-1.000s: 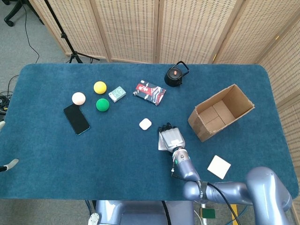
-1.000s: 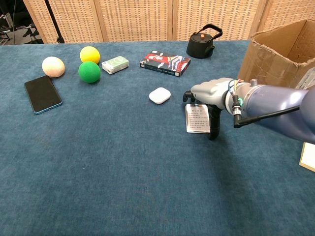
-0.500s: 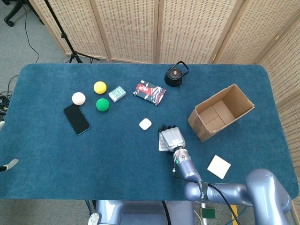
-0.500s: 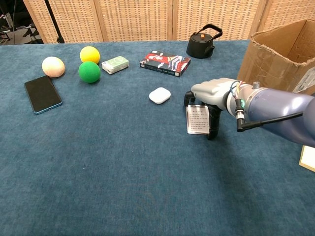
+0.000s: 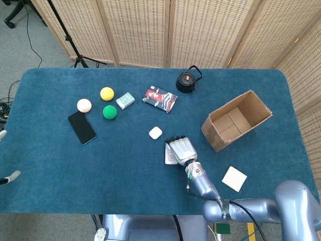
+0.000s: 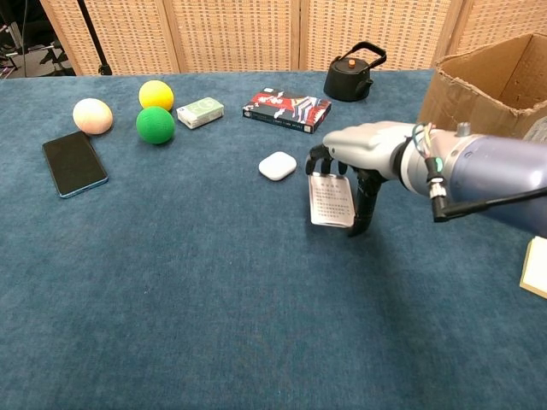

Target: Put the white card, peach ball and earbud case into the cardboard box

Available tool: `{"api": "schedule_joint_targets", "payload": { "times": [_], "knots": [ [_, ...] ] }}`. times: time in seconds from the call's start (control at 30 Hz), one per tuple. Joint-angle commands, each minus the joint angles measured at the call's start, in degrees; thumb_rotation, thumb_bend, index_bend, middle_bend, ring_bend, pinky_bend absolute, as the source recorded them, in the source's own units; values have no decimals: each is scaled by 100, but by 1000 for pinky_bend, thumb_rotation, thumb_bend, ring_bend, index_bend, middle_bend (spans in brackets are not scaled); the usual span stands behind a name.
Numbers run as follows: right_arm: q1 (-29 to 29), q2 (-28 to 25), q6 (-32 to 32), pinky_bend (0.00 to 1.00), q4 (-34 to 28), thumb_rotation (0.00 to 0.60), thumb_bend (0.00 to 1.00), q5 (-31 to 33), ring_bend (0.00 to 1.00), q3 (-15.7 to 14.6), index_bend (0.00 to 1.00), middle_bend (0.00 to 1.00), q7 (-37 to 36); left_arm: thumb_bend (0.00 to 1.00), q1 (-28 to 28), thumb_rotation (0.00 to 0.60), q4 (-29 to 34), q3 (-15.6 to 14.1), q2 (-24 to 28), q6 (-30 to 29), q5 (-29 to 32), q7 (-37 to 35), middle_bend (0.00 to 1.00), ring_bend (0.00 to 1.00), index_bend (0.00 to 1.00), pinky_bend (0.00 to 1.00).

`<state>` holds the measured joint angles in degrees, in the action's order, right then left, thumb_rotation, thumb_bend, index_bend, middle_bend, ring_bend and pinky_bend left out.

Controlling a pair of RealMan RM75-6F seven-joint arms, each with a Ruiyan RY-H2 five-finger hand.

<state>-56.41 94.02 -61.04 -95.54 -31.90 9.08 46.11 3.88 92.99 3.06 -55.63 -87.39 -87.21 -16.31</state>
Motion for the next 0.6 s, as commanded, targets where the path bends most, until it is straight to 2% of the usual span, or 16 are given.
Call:
{"api": "schedule_joint_targets", "payload": {
  "times": [0.03,0.17,0.33,0.6],
  "knots": [
    [10,-263,-160,223,-425,600,350,-184,257,119,377,435,-41,9,-3,600,2,-2,6,-6,-6,-9,0,0,0,94],
    [-1,-633,-320,223,-964,600,350,-275,257,292,377,435,-43,8,-5,600,2,-3,12,-4,0,-27,0,0,0,94],
    [11,-1276,-593,223,-1614,600,363,-356,265,650,377,435,-78,9,-18,600,-2,-6,15,-29,-9,-49,0,0,0,94],
    [163,-2464,-879,223,-2179,600,363,-99,265,1291,377,436,-336,8,-10,600,8,-22,9,-16,-37,-5,0,0,0,94]
  ]
}}
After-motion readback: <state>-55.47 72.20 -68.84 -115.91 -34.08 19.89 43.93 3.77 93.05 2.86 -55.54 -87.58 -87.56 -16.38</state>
